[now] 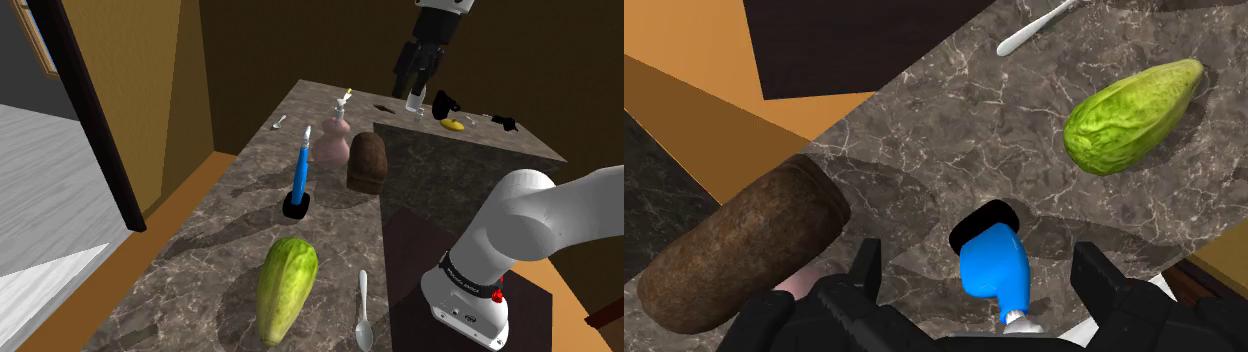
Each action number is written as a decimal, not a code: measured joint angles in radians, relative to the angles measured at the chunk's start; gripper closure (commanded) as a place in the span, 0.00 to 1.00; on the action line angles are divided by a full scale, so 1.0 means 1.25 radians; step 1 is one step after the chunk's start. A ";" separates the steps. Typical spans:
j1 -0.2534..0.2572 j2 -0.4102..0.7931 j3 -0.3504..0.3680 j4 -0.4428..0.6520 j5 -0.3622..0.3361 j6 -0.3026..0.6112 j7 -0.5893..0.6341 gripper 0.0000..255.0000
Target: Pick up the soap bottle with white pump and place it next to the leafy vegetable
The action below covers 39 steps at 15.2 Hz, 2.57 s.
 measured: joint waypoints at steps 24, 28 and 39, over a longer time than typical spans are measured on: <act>0.101 0.296 -0.445 -0.132 -0.017 0.590 -0.660 0.00; 0.181 0.428 -0.551 -0.080 0.106 0.665 -0.839 0.00; 0.217 0.771 -0.624 0.098 0.531 0.662 -1.257 0.00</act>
